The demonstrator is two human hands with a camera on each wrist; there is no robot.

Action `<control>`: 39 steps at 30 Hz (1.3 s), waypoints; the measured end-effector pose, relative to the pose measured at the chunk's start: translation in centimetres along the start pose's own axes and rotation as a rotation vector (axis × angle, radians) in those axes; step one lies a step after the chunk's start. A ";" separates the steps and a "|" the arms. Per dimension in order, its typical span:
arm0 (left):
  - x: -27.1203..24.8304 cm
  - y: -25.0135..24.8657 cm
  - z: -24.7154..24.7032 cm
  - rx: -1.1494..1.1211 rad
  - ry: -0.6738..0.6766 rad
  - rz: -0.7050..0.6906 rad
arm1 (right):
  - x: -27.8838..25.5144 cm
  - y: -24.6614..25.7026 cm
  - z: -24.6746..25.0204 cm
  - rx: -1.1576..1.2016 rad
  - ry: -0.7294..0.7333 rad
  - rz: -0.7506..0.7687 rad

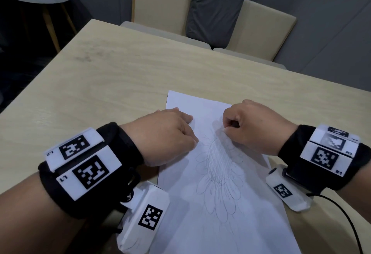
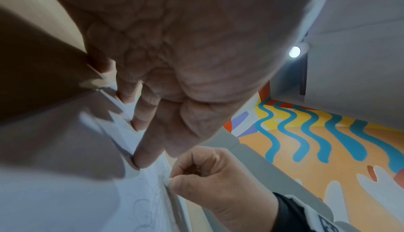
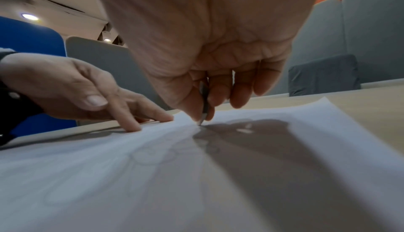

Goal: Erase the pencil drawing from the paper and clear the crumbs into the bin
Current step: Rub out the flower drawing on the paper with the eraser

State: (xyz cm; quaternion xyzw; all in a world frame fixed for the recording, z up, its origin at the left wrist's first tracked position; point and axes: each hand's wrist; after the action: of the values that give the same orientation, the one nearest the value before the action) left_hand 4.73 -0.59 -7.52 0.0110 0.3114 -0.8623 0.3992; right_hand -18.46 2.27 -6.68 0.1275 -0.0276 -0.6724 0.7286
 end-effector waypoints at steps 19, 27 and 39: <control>0.0 0.0 0.0 -0.003 -0.002 0.001 | 1.5 -0.4 0.5 -0.035 -0.064 -0.019; -0.1 0.0 0.1 -0.005 0.005 0.006 | -0.1 0.4 0.3 -0.028 -0.011 0.012; 0.1 0.1 0.0 -0.014 -0.001 -0.001 | -0.6 0.9 0.1 0.015 0.005 0.032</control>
State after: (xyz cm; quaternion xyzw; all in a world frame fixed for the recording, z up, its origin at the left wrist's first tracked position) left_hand 4.77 -0.71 -7.58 0.0076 0.3174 -0.8602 0.3991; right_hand -17.70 2.94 -6.33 0.1342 -0.0327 -0.6600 0.7384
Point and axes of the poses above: each hand's wrist, its own x-axis towards the middle knuckle, its own z-axis out of the back of the hand, y = z × x, and after that the axes turned 10 degrees about x, right-handed
